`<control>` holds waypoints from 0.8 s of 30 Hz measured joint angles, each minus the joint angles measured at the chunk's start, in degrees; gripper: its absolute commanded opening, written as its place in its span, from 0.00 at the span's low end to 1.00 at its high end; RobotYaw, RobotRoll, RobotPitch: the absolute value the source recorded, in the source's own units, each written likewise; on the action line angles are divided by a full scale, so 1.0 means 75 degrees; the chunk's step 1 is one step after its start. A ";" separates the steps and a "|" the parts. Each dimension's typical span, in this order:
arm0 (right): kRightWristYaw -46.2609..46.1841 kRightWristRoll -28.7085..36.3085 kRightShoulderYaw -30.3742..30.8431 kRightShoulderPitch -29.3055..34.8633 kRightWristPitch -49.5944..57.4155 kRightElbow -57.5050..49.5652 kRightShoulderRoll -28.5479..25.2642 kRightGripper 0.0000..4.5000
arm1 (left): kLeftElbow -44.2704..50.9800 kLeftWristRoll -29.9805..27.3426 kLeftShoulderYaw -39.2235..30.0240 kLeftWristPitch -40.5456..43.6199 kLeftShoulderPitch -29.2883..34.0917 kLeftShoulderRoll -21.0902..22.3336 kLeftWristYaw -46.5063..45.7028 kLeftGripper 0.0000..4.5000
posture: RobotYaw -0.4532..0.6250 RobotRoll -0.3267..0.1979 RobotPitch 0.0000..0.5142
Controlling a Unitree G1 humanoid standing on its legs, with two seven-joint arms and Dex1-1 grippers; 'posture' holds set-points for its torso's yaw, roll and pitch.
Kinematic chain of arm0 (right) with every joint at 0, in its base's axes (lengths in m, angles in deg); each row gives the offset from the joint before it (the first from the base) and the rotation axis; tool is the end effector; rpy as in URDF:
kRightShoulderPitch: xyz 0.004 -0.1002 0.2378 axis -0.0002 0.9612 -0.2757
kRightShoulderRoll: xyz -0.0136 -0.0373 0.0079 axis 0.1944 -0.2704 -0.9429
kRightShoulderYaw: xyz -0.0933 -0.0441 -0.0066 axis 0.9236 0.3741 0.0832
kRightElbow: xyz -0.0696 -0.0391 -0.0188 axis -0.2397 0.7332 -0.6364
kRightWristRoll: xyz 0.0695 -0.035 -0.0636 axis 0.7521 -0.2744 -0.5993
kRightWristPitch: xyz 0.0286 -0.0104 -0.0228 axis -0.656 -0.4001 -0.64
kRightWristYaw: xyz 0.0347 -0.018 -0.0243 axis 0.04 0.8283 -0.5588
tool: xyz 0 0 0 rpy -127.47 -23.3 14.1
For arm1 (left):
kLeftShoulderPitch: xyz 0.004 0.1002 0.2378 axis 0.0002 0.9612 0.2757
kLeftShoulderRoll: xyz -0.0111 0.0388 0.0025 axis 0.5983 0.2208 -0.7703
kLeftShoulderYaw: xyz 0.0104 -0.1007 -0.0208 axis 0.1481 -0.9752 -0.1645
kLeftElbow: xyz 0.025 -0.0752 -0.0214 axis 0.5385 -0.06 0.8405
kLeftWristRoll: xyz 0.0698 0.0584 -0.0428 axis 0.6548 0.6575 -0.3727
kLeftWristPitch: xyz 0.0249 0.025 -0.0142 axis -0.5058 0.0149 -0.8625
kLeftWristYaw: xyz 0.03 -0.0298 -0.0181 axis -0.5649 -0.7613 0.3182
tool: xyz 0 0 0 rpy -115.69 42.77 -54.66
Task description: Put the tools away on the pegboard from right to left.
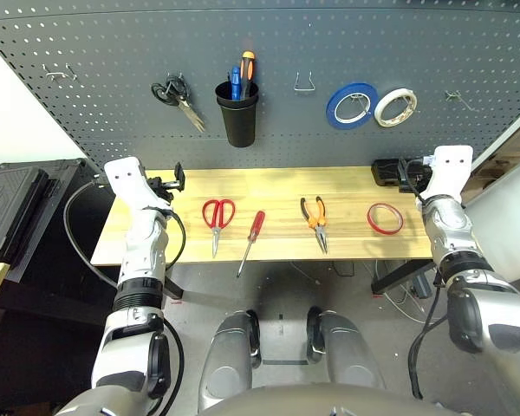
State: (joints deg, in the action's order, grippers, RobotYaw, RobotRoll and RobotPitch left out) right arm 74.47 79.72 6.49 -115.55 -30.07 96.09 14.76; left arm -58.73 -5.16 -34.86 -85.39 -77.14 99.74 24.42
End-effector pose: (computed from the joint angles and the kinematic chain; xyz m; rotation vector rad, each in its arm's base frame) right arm 0.2940 -0.2597 0.0528 -0.0987 0.0207 -0.1778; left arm 0.2751 0.2396 0.0659 0.0038 -0.0123 0.1887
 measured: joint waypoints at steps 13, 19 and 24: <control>0.0991 -0.0120 0.0330 -0.0058 0.1271 -0.0517 -0.0299 1.00 | 0.0890 -0.0049 0.0406 0.0475 0.0398 0.0670 0.1387 0.99 | 0.43 0.62 0.28; 0.1787 -0.0014 0.0458 -0.0099 0.3295 -0.1693 -0.0621 1.00 | 0.2275 -0.0522 0.0902 0.1475 0.0951 0.1329 0.3181 0.99 | 0.41 0.62 0.37; 0.2305 0.0041 0.0825 0.0019 0.5326 -0.2994 -0.0650 1.00 | 0.3389 -0.1016 0.1282 0.2426 0.1206 0.1828 0.4430 0.99 | 0.41 0.62 0.45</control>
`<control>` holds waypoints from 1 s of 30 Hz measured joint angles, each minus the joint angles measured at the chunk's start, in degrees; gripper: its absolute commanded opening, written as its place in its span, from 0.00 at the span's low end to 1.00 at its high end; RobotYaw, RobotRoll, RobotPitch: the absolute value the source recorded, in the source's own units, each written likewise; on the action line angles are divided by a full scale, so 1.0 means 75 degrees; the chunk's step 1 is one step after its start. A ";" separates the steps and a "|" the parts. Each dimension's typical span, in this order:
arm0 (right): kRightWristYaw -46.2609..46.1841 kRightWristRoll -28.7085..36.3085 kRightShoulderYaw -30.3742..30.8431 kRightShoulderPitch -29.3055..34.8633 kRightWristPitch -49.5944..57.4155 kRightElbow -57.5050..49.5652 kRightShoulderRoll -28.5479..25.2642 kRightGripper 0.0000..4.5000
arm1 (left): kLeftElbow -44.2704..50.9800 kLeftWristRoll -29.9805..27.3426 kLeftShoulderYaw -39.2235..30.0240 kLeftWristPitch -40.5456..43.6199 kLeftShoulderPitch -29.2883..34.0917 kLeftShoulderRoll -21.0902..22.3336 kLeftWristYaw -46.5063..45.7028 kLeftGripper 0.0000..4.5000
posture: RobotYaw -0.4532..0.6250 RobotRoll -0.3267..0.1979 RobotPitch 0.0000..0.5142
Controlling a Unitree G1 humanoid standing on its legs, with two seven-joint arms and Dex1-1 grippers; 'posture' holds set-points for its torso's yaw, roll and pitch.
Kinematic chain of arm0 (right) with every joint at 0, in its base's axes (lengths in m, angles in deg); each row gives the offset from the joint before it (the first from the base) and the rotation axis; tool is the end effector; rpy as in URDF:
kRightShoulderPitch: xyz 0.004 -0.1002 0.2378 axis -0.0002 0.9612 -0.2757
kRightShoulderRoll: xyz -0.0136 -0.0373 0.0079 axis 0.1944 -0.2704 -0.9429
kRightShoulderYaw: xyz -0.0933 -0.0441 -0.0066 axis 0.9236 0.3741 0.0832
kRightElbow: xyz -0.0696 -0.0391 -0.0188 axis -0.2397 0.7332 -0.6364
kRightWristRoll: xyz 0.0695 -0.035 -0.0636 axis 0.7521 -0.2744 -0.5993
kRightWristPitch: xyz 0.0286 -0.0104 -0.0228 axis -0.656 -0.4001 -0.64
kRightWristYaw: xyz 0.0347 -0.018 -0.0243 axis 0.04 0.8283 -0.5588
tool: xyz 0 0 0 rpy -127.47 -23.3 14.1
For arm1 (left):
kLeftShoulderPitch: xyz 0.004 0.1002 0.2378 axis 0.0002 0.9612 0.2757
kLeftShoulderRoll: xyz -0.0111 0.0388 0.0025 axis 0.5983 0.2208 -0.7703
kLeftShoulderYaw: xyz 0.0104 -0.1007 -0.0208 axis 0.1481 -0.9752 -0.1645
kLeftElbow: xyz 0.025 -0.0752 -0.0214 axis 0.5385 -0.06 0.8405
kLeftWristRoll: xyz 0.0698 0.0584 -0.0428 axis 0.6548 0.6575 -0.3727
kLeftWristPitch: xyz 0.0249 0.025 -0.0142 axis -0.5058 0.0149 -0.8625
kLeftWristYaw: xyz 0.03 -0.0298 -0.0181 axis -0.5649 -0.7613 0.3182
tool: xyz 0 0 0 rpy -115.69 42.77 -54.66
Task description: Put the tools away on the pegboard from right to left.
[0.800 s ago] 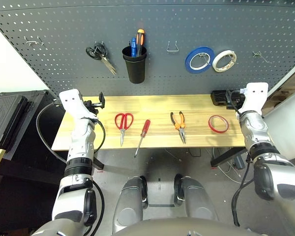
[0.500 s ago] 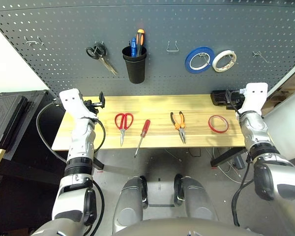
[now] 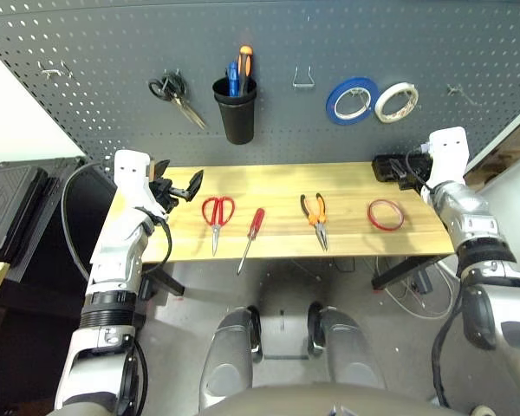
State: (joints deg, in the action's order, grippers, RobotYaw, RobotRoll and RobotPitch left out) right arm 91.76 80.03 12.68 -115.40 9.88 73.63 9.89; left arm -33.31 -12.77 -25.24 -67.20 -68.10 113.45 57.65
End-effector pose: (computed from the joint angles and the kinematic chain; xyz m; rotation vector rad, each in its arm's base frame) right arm 0.3076 -0.2634 0.0975 -0.1142 0.3574 0.1526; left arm 0.2499 0.2506 0.1099 0.1731 0.0877 -0.5369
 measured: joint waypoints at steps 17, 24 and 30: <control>0.0107 -0.0170 0.0704 0.0250 0.2961 -0.0706 0.0203 1.00 | 0.1922 -0.0570 0.0776 0.1245 0.0597 0.1113 0.1835 0.99 | 0.47 0.62 0.60; -0.0031 -0.0333 0.0770 -0.0141 0.2527 0.0354 0.0466 1.00 | 0.2152 -0.0584 0.0884 0.1298 0.0598 0.1111 0.1912 0.99 | 0.48 0.62 0.62; -0.0216 -0.0505 0.0807 -0.0560 0.1974 0.1288 0.0578 1.00 | 0.2329 -0.0590 0.0900 0.1419 0.0578 0.1099 0.1912 0.99 | 0.47 0.62 0.64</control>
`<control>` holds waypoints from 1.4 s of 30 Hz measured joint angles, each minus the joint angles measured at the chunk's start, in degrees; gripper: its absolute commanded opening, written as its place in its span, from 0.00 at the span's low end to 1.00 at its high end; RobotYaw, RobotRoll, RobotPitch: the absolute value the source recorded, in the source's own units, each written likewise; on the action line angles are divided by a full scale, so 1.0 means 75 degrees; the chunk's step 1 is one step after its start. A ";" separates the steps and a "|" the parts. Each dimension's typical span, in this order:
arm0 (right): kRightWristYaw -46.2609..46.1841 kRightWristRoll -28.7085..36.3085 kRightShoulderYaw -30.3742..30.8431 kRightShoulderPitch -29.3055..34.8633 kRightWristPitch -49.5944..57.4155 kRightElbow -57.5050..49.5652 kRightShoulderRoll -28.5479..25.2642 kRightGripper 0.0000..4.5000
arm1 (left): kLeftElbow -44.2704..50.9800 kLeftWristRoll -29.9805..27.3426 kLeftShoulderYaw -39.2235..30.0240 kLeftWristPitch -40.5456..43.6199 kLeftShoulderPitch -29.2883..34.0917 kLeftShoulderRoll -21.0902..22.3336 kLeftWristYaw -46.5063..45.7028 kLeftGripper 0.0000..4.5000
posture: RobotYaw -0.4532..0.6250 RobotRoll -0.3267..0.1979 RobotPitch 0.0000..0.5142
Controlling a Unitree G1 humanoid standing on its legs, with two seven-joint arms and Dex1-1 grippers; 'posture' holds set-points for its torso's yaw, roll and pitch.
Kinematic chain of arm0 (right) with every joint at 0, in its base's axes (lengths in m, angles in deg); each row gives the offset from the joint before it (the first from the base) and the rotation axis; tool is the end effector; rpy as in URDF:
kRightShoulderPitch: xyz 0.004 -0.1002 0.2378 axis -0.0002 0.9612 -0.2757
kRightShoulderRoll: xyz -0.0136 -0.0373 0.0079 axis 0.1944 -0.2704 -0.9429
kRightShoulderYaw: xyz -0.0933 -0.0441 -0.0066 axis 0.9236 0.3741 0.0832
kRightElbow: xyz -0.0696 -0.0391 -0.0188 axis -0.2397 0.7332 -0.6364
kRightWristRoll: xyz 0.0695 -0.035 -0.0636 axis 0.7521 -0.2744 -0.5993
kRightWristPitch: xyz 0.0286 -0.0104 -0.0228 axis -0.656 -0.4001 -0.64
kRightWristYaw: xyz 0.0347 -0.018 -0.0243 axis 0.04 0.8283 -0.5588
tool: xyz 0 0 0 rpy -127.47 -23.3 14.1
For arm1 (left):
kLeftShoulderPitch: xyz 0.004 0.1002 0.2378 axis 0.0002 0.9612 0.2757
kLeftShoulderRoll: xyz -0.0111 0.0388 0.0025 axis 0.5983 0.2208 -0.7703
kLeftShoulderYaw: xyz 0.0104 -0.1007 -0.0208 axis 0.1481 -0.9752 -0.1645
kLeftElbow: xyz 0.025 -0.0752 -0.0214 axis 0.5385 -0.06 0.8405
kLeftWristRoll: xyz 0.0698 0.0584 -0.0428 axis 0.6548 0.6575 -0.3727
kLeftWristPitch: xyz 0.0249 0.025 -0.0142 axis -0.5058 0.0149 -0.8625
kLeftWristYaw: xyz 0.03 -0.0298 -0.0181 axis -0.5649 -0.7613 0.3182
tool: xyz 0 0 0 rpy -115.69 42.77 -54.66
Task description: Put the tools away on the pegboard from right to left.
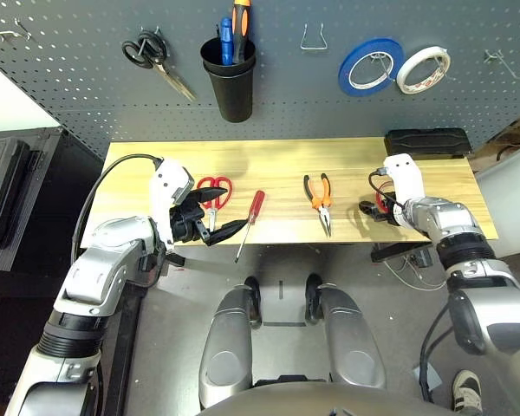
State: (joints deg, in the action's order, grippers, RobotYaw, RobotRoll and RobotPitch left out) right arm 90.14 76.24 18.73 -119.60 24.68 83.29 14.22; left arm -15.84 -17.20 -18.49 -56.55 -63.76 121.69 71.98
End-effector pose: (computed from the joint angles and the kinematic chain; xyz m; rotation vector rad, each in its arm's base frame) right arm 0.3118 -0.2338 0.0669 -0.1030 0.7482 0.1707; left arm 0.2296 0.2300 0.1342 0.2679 0.1971 -0.9666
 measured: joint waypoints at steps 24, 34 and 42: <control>-0.0616 -0.0122 -0.0136 0.0057 -0.1013 0.0322 0.0195 0.01 | 0.0259 0.0018 0.0076 0.0136 -0.0087 -0.0093 -0.0111 1.00 | 0.47 0.62 0.55; -0.0716 -0.0081 -0.0174 0.1533 0.0120 -0.3898 -0.0415 0.01 | -0.0063 0.0082 0.0295 -0.0235 -0.0651 -0.0154 0.0029 1.00 | 0.42 0.62 0.44; -0.0757 -0.0079 -0.0241 0.1680 0.0446 -0.5167 -0.0654 0.01 | -0.0381 0.0113 0.0326 -0.0538 -0.0904 -0.0267 0.0101 1.00 | 0.40 0.62 0.34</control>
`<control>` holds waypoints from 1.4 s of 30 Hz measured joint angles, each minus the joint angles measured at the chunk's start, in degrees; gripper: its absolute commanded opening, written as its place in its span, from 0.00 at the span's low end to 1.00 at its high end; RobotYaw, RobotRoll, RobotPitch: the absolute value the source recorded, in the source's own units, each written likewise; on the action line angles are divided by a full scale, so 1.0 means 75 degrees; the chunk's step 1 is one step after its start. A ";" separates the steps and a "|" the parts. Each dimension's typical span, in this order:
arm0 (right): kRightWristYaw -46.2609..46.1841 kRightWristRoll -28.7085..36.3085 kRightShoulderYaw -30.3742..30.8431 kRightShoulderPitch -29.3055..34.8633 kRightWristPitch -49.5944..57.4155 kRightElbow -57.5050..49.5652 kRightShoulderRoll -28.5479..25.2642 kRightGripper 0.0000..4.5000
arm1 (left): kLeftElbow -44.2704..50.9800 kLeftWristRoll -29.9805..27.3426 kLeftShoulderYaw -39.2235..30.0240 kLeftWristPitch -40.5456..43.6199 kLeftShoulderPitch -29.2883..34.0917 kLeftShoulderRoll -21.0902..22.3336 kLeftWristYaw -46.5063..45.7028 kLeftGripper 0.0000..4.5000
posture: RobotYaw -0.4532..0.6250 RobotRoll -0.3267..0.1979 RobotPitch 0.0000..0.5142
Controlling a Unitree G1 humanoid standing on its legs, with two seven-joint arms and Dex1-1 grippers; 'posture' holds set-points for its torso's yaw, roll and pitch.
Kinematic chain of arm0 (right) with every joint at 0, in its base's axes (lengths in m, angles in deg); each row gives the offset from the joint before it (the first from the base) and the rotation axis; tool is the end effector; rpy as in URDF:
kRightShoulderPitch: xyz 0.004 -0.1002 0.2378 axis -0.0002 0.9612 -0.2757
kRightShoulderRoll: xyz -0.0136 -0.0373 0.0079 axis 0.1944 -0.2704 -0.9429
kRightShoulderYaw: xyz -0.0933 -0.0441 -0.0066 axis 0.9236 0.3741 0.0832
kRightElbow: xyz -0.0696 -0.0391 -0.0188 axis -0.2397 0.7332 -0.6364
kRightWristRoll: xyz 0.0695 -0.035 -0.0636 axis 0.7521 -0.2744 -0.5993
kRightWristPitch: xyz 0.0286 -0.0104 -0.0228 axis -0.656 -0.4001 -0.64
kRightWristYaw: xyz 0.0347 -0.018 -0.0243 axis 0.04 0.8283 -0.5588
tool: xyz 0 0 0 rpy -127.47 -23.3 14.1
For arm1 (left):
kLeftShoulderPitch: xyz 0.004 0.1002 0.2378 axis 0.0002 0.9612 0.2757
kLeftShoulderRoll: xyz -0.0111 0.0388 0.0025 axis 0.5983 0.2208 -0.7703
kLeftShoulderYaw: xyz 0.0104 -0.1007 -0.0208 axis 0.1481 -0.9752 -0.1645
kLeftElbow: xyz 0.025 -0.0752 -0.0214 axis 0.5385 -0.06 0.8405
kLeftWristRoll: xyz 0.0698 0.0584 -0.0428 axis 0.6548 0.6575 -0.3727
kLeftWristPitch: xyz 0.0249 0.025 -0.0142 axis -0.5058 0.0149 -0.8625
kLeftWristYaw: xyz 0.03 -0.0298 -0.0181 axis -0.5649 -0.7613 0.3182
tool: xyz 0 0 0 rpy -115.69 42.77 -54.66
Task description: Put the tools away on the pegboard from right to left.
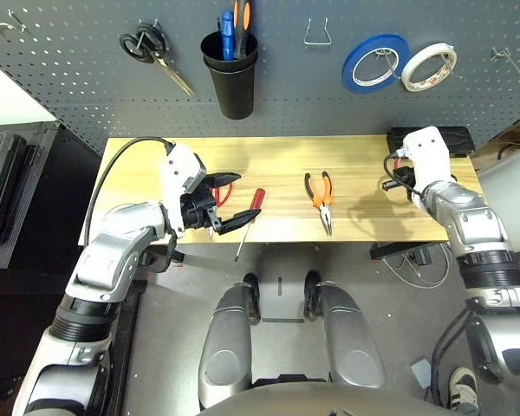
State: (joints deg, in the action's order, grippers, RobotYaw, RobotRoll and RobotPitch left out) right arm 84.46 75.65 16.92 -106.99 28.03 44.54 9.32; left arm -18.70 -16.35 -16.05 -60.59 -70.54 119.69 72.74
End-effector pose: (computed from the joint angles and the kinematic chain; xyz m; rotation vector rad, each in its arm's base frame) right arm 0.2858 -0.2395 0.1261 -0.3074 0.3556 0.0827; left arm 0.2477 0.2150 0.1487 0.3118 0.0751 -1.0225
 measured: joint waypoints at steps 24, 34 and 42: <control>-0.0446 -0.0202 -0.0558 0.0642 -0.1606 -0.0786 -0.0653 0.01 | -0.0269 -0.0659 -0.0548 -0.0283 -0.0780 -0.0686 -0.0130 1.00 | 0.37 0.62 0.26; -0.0490 -0.0280 -0.0790 0.0612 -0.2441 -0.0715 -0.0914 0.01 | -0.0153 -0.0804 -0.0679 -0.0088 -0.0806 -0.0692 -0.0153 1.00 | 0.37 0.62 0.26; -0.0643 -0.0236 -0.1086 -0.0092 -0.2832 0.0276 -0.1030 0.01 | -0.0094 -0.0799 -0.0678 -0.0077 -0.0801 -0.0632 -0.0153 1.00 | 0.38 0.62 0.28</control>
State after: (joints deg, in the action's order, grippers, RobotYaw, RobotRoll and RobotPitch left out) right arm 79.64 73.88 8.77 -107.69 6.79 46.61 1.59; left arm -19.40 -22.35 -21.13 -61.17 -76.55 114.95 71.60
